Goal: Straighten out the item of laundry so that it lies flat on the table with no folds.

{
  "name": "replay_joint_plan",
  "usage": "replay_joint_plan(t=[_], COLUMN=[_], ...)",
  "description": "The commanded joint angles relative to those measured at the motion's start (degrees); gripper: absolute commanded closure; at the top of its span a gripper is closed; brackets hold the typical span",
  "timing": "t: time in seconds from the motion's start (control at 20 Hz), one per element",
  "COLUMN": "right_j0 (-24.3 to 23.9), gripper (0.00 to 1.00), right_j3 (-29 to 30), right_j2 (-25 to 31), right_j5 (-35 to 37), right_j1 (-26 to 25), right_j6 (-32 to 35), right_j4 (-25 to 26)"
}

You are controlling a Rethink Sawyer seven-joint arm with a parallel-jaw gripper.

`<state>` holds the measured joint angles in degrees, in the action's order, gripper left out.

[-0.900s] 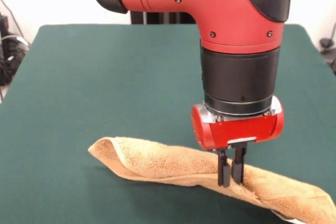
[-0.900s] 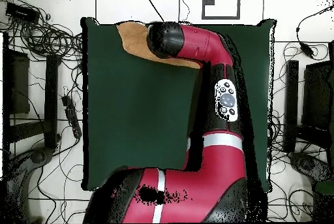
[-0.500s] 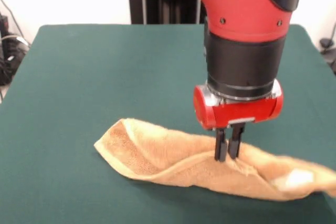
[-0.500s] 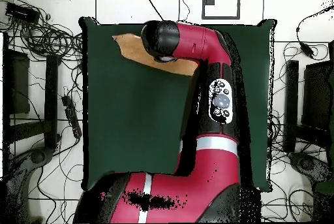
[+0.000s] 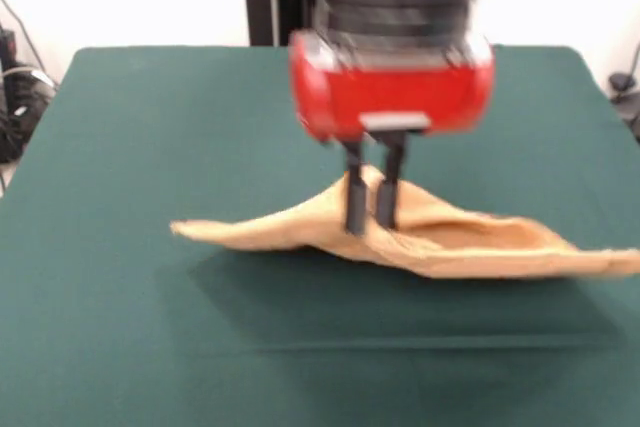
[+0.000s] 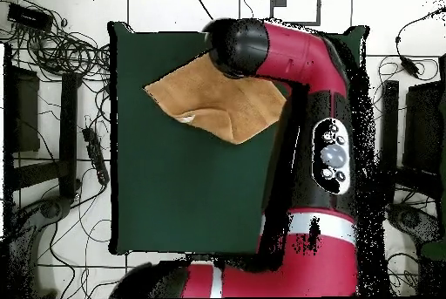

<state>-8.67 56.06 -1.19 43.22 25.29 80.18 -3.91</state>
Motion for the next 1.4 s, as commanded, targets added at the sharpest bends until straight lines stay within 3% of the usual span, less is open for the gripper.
replay_joint_plan(t=[0.05, 0.25, 1.4], right_j0=[-1.44, 0.75, 1.53], gripper=[1.00, 1.00, 1.00], right_j3=[13.22, 10.41, 9.04], right_j2=[4.81, 3.51, 1.66], right_j5=[-7.05, -6.29, -10.42], right_j1=[8.90, 8.00, 4.49], right_j6=[8.14, 9.18, 9.43], right_j4=[-1.88, -0.38, 2.32])
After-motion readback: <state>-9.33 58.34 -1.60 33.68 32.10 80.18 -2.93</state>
